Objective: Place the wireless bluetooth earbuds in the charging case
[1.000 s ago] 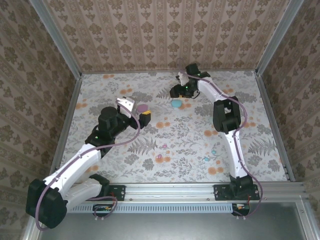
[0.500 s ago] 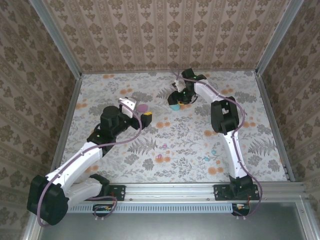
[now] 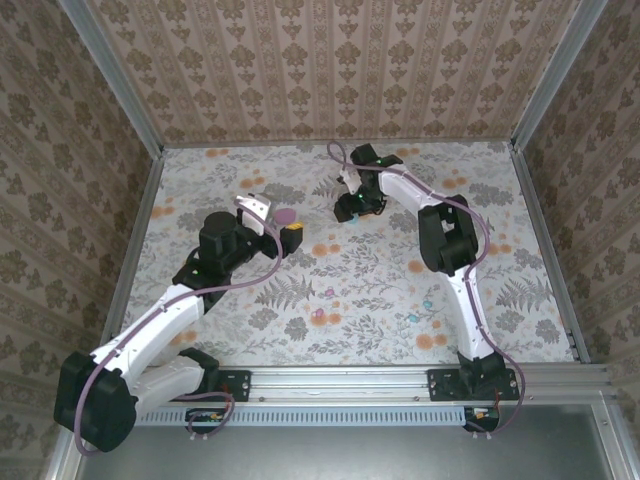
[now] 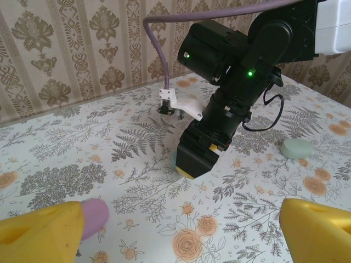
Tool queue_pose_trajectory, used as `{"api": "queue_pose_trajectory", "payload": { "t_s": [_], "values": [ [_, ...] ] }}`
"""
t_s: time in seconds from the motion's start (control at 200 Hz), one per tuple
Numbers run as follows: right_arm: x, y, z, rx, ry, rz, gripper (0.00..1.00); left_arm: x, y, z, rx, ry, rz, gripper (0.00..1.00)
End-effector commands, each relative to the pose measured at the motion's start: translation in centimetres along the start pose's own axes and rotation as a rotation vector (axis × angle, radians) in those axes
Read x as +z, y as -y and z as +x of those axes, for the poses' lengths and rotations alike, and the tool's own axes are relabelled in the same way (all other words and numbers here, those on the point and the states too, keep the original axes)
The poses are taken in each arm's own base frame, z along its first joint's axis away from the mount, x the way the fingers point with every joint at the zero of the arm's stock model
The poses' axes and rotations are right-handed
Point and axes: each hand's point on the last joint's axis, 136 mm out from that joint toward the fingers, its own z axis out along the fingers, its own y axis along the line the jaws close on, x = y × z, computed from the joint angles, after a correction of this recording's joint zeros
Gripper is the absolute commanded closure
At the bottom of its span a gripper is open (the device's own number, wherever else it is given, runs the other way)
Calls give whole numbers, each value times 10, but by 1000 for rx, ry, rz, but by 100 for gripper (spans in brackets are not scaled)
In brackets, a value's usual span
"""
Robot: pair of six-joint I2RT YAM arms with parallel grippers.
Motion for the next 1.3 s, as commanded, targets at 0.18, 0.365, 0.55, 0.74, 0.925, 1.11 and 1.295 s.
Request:
{"api": "queue_pose_trajectory", "payload": {
  "t_s": [0.18, 0.365, 0.55, 0.74, 0.925, 1.11, 1.295],
  "values": [
    [-1, 4, 9, -62, -26, 121, 50, -5, 1, -15, -11, 43, 7, 8],
    [-32, -12, 0, -86, 65, 89, 61, -7, -3, -18, -39, 46, -10, 8],
    [-116, -67, -5, -200, 351, -91, 65, -6, -11, -21, -234, 3, -22, 11],
    [-202, -115, 31, -402, 639, -180, 68, -6, 9, -44, -404, -39, 96, 13],
    [-246, -140, 68, -568, 781, -91, 69, -1, 44, -71, -574, -51, 285, 14],
    [-260, -156, 87, -652, 833, -51, 70, 4, 91, -86, -545, -84, 399, 14],
    [-272, -167, 91, -667, 862, -66, 70, 12, 123, -82, -498, -149, 441, 15]
  ]
}}
